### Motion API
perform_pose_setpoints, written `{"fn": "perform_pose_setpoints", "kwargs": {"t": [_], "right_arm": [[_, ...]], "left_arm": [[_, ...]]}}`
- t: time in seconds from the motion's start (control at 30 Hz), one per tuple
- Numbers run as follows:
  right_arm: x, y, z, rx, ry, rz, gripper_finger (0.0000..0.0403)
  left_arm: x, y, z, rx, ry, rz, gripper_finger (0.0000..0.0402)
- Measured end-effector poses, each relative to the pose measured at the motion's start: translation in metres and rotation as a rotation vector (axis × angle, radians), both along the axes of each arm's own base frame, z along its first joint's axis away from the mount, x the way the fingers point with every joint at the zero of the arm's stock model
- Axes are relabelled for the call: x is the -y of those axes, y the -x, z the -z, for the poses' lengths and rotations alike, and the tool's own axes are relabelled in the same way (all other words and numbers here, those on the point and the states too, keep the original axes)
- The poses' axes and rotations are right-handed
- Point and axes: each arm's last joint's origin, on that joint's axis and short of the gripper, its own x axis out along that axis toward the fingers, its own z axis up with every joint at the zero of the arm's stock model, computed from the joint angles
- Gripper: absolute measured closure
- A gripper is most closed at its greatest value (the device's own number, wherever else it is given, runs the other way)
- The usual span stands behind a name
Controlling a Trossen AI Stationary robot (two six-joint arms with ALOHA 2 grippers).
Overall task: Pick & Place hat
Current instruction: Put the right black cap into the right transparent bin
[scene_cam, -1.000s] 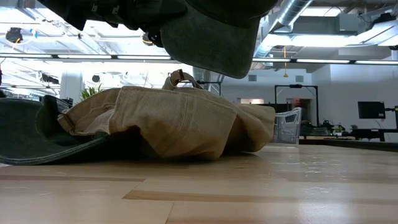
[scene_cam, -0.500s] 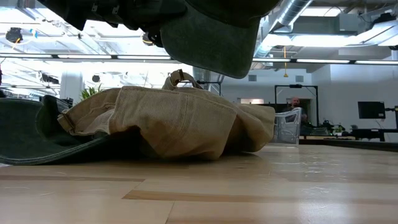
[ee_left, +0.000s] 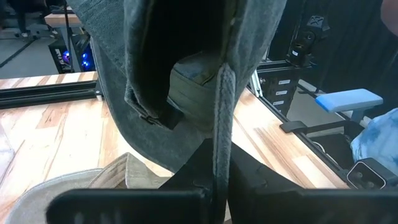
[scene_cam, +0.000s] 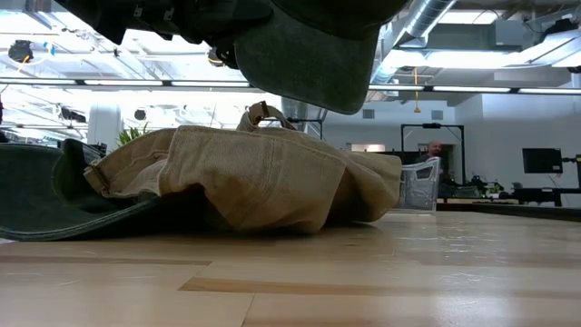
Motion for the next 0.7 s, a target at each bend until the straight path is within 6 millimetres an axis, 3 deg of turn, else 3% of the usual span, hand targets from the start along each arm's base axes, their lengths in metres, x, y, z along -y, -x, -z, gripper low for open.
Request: {"fn": "perform_pose_setpoints", "kwargs": {"t": [0.3, 0.43, 0.6, 0.7], "right_arm": [[-0.002, -0.007, 0.004, -0.006, 0.002, -0.004, 0.0248], [-0.002, -0.012, 0.008, -0.019, 0.007, 0.003, 0.0292], [-0.001, -0.018, 0.013, -0.031, 0.011, 0.011, 0.0381], [0.000, -0.017, 0.011, -0.022, 0.008, 0.014, 0.0393]], "left_arm": [[0.000, 0.000, 0.000, 0.003, 0.000, 0.000, 0.0382], [0.000, 0.000, 0.000, 0.003, 0.000, -0.001, 0.0382], [0.000, 0.000, 0.000, 0.006, 0.001, 0.000, 0.0382], [0.000, 0.000, -0.002, 0.017, 0.003, 0.000, 0.0382]]}}
